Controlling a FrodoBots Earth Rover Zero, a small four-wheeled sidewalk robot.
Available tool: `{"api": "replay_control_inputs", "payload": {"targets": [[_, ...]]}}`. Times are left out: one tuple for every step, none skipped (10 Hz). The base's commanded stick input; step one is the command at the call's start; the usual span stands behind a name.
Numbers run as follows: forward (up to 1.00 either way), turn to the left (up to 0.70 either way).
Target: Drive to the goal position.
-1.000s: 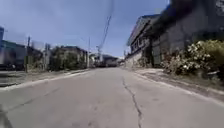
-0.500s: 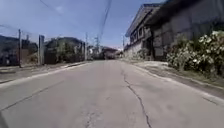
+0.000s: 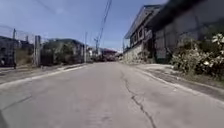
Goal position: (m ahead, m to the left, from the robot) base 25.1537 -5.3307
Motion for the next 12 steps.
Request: {"api": "replay_control_inputs", "payload": {"targets": [[1.0,0.02],[1.0,0.02],[1.0,0.02],[1.0,0.03],[1.0,0.03],[1.0,0.03],[1.0,0.03],[1.0,0.02],[1.0,0.02],[1.0,0.02],[1.0,0.02],[1.0,0.04]]}}
